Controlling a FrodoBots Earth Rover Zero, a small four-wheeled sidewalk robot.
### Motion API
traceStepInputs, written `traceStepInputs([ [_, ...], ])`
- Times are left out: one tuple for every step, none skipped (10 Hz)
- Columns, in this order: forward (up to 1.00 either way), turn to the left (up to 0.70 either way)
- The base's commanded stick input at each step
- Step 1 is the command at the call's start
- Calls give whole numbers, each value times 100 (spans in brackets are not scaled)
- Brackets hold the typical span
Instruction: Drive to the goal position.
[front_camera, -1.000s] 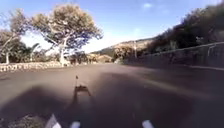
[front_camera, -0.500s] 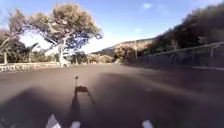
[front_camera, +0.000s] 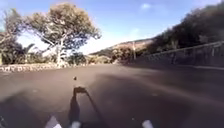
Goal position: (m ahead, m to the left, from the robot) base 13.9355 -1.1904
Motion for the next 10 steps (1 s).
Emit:
traceStepInputs([
  [69,2],
  [69,2],
  [69,2],
  [69,2],
  [69,2],
  [69,2],
  [69,2],
  [69,2],
  [69,2],
  [69,2],
])
